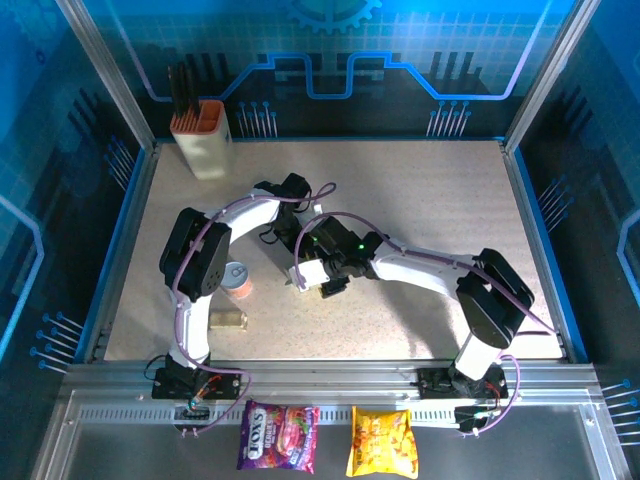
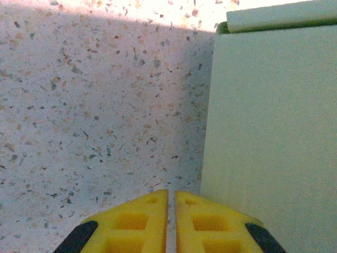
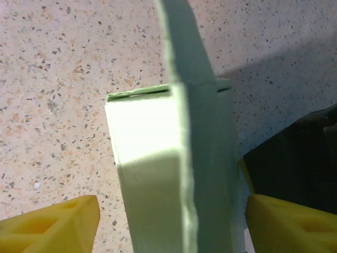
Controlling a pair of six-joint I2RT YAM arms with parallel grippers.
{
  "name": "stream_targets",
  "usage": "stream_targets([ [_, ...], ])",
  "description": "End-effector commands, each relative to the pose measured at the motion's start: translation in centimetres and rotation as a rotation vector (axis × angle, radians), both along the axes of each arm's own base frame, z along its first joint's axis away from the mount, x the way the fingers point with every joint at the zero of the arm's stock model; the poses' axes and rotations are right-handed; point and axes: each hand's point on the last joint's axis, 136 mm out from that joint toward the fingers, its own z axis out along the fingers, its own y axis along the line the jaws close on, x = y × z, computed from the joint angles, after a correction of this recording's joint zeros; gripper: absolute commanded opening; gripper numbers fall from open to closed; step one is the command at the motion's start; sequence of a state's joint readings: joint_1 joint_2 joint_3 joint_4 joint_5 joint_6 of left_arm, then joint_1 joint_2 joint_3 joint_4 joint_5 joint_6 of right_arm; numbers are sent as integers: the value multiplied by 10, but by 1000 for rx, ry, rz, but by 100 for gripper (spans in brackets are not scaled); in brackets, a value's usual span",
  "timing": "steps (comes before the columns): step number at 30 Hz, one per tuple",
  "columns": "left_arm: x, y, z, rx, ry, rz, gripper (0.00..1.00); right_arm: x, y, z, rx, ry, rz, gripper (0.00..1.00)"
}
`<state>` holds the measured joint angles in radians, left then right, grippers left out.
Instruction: Fold the paper box
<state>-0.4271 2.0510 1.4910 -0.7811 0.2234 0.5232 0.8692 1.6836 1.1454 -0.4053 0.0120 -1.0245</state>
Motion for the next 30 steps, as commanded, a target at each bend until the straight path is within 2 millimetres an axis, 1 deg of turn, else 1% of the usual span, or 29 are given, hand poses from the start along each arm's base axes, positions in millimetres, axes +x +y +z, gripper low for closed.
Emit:
stream_targets([
  [1,0,5,-2,17,21,2,13,-6,-4,15,12,9,35,74],
  [5,0,4,-2,10,22,3,13,8,-8,5,-33,-37,23,73],
  [9,0,5,-3,13,25,1,13,14,-4,7,-10,-22,27,72],
  [13,-1,6,-7,23,36,2,12,10,-4,10,-11,-7,36,72],
  [22,0,10,-15,41,49,14,11,-3,-17,13,1,8,0,73],
  [28,-1,13,-20,49,62,19,11,-10,-24,15,-1,-1,-7,77],
  [30,-2,13,-22,50,67,20,11,-7,-24,18,13,-21,-29,78],
])
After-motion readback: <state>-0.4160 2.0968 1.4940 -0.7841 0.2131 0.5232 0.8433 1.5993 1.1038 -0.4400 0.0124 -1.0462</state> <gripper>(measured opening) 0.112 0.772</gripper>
